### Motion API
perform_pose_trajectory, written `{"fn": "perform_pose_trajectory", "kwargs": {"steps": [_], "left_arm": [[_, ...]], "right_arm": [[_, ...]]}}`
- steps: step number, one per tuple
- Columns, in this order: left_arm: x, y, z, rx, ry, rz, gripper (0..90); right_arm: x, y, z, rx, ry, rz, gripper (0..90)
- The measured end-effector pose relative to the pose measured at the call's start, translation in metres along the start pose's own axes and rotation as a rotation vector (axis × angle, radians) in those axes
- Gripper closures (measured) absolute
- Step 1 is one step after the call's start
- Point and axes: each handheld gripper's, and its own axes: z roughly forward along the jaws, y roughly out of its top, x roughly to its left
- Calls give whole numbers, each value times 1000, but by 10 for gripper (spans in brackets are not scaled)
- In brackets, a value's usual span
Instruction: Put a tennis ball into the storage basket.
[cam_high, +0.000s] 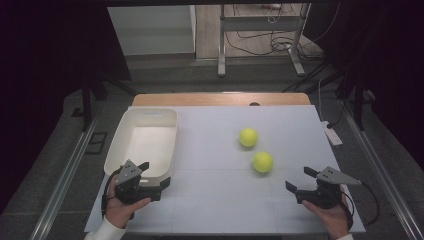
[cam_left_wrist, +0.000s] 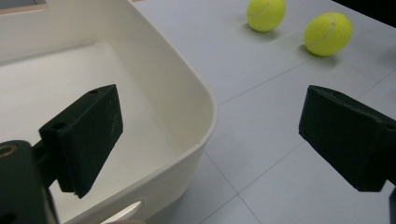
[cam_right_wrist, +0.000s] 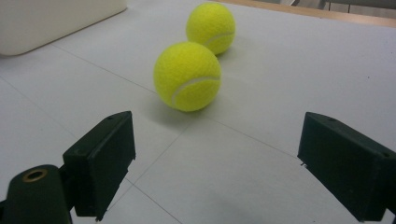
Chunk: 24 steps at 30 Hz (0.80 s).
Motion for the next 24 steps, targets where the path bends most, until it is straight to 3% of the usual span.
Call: {"fn": "perform_pose_trajectory", "kwargs": {"steps": [24], "left_arm": [[-3, 2, 1, 4, -14, 2, 73]], "right_arm": [[0, -1, 0, -5, 4, 2, 113]]}}
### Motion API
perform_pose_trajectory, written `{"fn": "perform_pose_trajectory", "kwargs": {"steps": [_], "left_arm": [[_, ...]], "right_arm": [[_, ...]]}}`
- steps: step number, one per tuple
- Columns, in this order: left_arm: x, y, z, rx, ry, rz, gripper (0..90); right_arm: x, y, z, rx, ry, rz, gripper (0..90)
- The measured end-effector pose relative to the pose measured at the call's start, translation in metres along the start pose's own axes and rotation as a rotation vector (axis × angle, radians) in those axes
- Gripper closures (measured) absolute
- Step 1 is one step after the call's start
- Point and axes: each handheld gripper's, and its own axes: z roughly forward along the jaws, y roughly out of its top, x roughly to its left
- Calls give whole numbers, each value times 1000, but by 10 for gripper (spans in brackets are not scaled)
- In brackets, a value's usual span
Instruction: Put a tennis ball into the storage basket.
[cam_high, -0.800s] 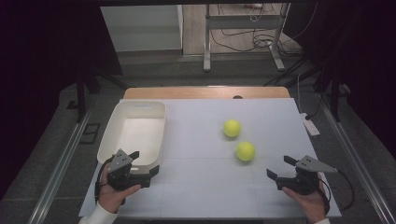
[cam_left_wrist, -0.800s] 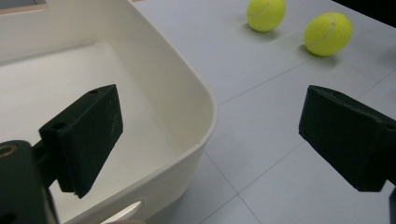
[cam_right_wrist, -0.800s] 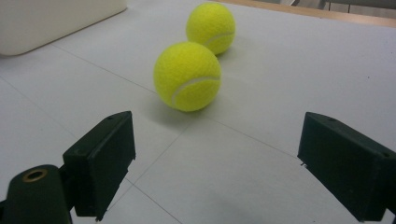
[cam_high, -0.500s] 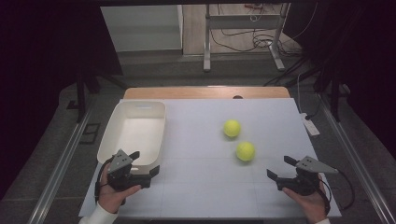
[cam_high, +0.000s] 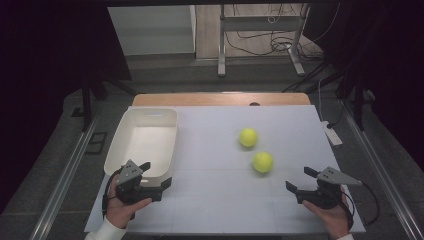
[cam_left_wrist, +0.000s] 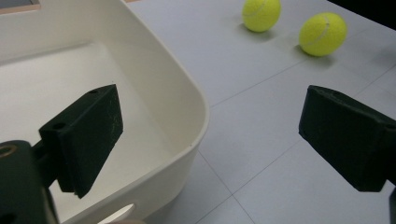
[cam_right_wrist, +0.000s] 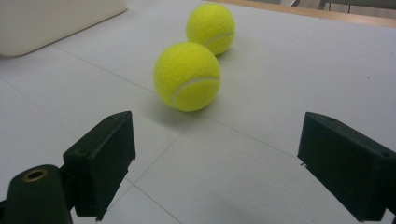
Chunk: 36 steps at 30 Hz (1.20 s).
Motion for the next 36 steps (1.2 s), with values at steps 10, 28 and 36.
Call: {"fn": "perform_pose_trajectory", "kwargs": {"steps": [10, 28, 36], "left_arm": [[-5, 5, 2, 7, -20, 10, 74], [-18, 25, 17, 40, -82, 31, 74], [-24, 36, 27, 55, -107, 52, 75]], "right_arm": [[-1, 0, 1, 8, -1, -2, 114], [-1, -1, 4, 13, 11, -6, 116], [-1, -1, 5, 19, 9, -9, 117]]}}
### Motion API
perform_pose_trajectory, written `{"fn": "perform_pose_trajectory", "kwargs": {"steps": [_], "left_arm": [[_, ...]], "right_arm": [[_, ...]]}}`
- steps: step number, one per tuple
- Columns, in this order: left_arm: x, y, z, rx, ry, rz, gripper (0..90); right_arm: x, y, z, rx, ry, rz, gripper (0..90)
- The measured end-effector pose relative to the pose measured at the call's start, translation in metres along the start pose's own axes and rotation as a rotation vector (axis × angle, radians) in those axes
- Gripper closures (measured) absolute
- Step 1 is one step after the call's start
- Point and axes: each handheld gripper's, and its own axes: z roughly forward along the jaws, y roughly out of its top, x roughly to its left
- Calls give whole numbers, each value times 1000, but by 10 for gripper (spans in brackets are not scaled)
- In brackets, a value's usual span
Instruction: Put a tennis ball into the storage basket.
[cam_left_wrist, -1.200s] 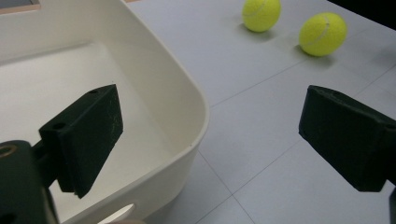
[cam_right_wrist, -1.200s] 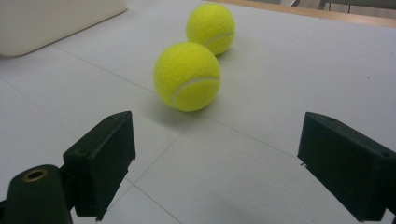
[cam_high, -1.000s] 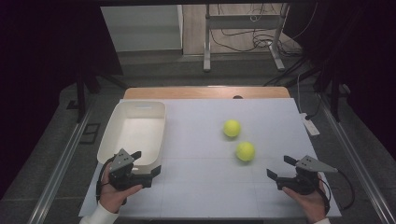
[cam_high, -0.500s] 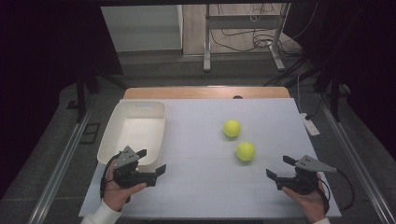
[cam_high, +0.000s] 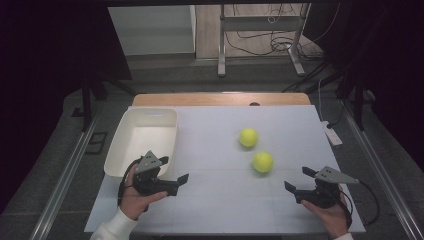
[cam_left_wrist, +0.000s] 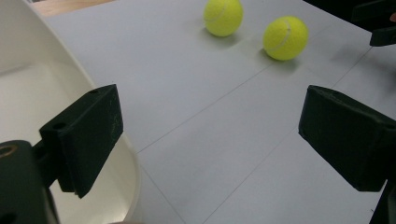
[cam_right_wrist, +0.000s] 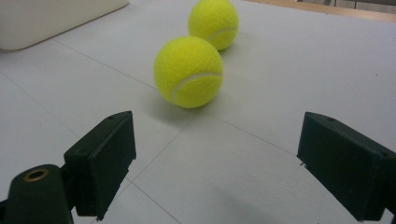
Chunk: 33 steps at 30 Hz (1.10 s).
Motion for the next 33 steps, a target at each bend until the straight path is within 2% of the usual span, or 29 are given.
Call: {"fn": "perform_pose_trajectory", "kwargs": {"steps": [20, 33], "left_arm": [[-11, 20, 28, 51, -56, 47, 75], [-18, 33, 45, 70, -93, 57, 75]], "right_arm": [[-1, -1, 1, 4, 5, -2, 116], [-2, -1, 0, -1, 3, 5, 117]]}}
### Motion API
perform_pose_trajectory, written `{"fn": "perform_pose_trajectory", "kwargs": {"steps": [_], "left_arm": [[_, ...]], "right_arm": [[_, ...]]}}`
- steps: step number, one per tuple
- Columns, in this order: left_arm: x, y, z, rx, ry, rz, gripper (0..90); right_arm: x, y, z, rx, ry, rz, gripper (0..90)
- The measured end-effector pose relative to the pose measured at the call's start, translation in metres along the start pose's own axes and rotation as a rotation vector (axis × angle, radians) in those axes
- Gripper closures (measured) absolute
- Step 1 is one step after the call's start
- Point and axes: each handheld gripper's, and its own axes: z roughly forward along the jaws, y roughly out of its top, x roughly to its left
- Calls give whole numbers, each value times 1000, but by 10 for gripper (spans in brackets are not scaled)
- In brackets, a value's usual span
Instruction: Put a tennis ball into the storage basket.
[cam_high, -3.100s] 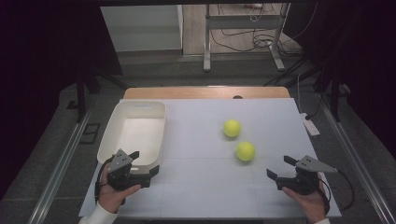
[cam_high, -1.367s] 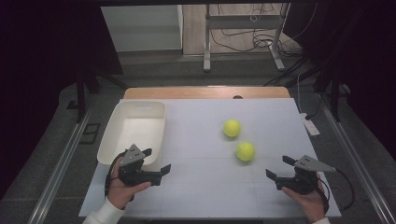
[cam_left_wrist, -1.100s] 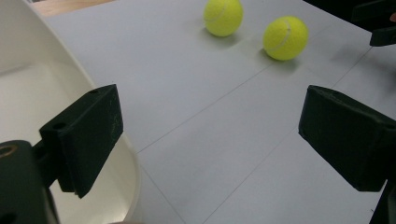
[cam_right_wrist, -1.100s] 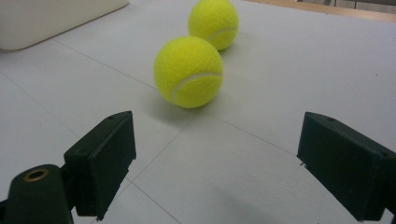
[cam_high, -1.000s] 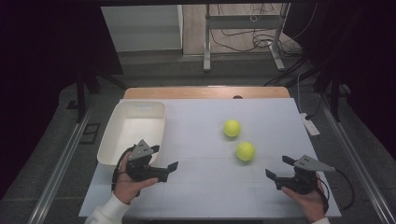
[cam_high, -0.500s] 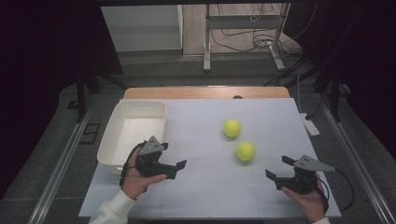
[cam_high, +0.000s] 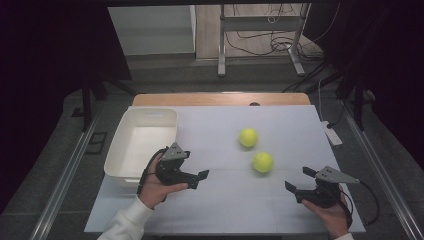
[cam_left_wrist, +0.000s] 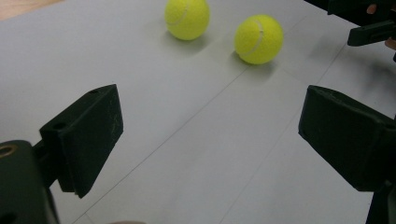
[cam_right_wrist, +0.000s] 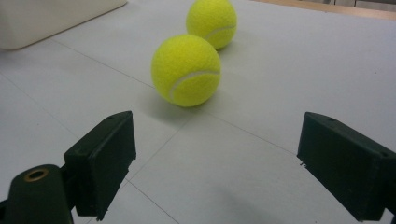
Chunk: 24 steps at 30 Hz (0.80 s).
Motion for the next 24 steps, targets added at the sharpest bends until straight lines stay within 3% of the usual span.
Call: {"fn": "perform_pose_trajectory", "kwargs": {"steps": [24], "left_arm": [[-9, 21, 28, 35, -52, 32, 76]], "right_arm": [[-1, 0, 0, 0, -2, 2, 117]]}}
